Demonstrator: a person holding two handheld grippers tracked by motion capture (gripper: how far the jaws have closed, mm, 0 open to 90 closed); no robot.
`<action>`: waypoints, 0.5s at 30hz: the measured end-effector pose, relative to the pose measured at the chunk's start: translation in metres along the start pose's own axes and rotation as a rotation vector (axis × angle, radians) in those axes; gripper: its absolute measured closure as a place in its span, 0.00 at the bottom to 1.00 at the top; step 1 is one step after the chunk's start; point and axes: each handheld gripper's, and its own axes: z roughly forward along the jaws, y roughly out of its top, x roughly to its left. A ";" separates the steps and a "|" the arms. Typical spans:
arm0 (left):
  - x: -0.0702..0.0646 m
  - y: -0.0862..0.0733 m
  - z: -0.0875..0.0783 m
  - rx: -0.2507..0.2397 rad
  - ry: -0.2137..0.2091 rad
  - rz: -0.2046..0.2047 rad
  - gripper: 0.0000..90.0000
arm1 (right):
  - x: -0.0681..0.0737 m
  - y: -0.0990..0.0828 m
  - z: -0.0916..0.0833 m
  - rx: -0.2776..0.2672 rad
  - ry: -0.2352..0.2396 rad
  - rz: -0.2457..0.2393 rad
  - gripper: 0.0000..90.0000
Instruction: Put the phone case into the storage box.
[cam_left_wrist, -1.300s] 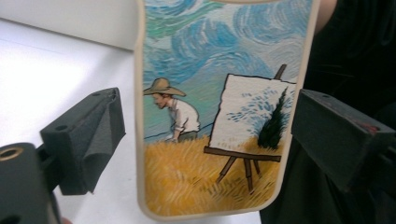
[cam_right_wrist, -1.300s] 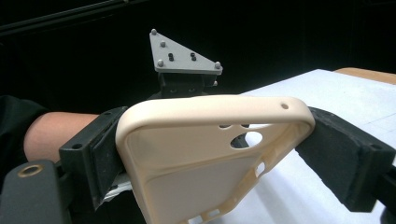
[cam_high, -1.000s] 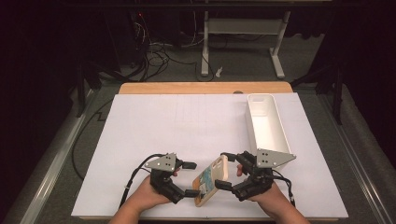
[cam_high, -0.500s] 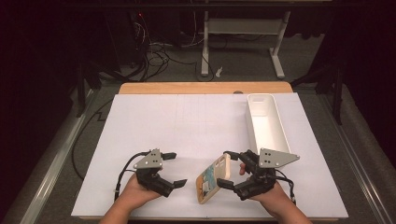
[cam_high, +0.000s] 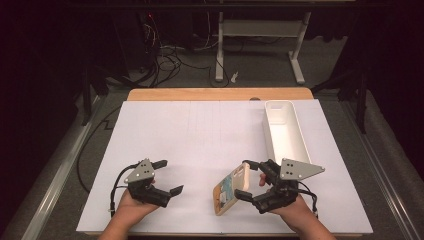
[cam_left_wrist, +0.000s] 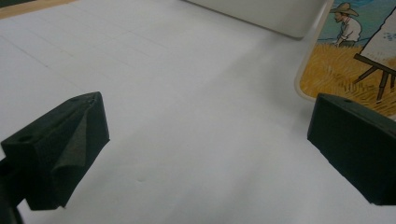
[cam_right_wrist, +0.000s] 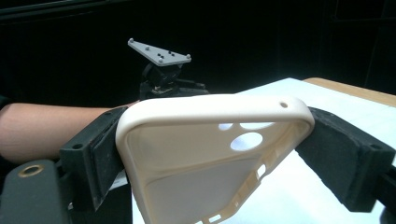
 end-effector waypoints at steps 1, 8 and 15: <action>0.001 -0.001 -0.001 -0.006 0.005 -0.004 0.00 | 0.000 0.000 0.000 0.000 -0.002 0.000 0.14; 0.003 -0.005 -0.004 -0.021 0.065 -0.023 0.00 | 0.000 0.001 -0.002 0.000 -0.025 -0.010 0.14; 0.003 -0.007 -0.004 -0.042 0.067 -0.039 0.00 | 0.000 0.003 -0.006 -0.001 -0.051 -0.021 0.14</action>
